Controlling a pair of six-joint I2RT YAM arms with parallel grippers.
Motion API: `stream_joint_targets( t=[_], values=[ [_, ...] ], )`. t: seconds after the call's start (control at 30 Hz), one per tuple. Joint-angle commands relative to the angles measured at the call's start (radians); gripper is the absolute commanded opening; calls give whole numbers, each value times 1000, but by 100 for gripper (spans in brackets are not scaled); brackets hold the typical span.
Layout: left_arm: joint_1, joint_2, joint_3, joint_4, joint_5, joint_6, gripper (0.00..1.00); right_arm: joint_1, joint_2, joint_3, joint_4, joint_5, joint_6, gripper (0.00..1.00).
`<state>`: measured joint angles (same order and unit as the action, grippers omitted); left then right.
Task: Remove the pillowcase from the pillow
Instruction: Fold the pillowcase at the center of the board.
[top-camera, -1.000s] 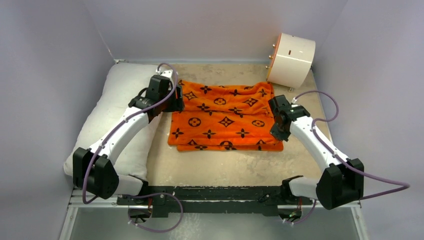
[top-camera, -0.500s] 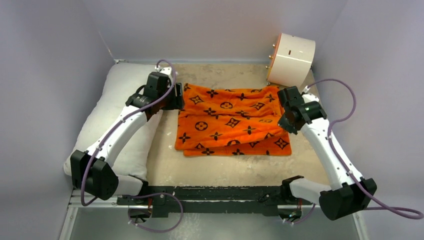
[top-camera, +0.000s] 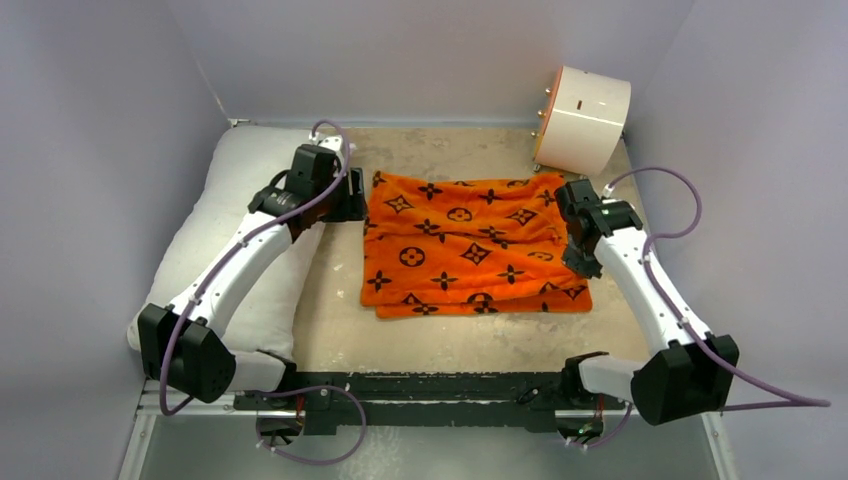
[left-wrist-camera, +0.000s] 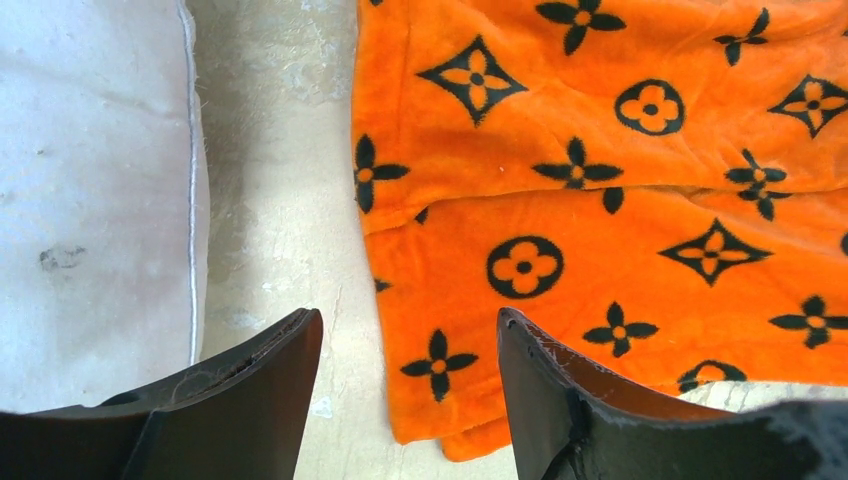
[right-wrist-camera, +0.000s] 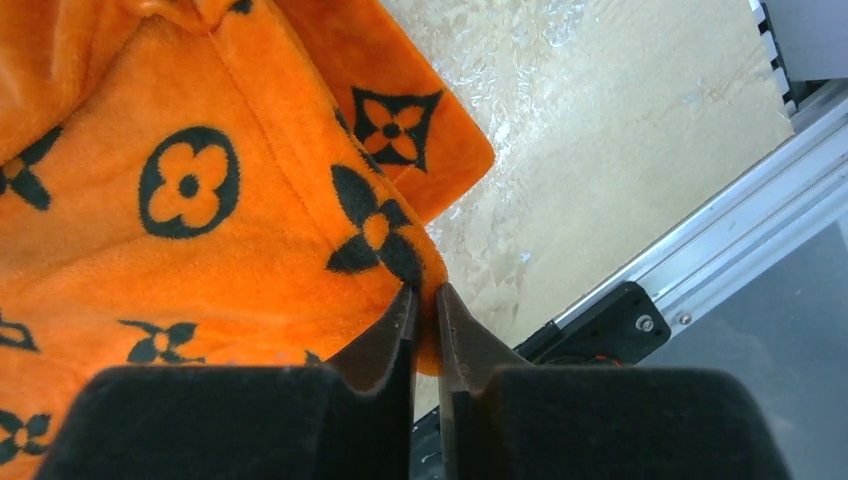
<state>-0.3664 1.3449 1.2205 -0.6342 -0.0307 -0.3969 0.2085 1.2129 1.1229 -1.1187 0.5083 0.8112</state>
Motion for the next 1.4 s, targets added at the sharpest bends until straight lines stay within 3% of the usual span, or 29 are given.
stream_joint_targets(
  t=[0.0,0.07,0.1,0.23,0.3,0.37,0.43,0.5,0.6,0.83,1.03,1.2,1.37],
  values=[
    [7,4,39,5,15,28,64,8,40,-9,-27,71,-1,22],
    [7,19,30,6,20,25,65,24,63,-4,-24,88,4,70],
    [7,26,23,11,19,22,65,35,76,2,-25,97,8,82],
    [8,71,20,44,-42,4,67,63,102,92,19,153,91,89],
    [14,129,46,83,-69,6,67,61,96,146,168,147,12,89],
    [34,229,118,102,-81,7,67,22,115,165,397,113,-172,91],
    [58,357,223,97,-64,4,64,-59,184,189,576,-4,-320,92],
    [71,459,310,130,-42,1,62,-143,288,237,669,-143,-431,91],
    [87,579,415,212,-56,3,61,-181,440,300,762,-199,-522,89],
    [142,778,560,300,0,6,61,-207,672,328,921,-297,-618,74],
    [144,823,492,395,86,-32,61,-249,710,272,1066,-248,-622,72],
    [142,847,438,474,167,-97,61,-277,728,235,1155,-191,-605,63],
    [139,857,392,526,180,-138,61,-284,761,232,1223,-232,-600,60]
  ],
)
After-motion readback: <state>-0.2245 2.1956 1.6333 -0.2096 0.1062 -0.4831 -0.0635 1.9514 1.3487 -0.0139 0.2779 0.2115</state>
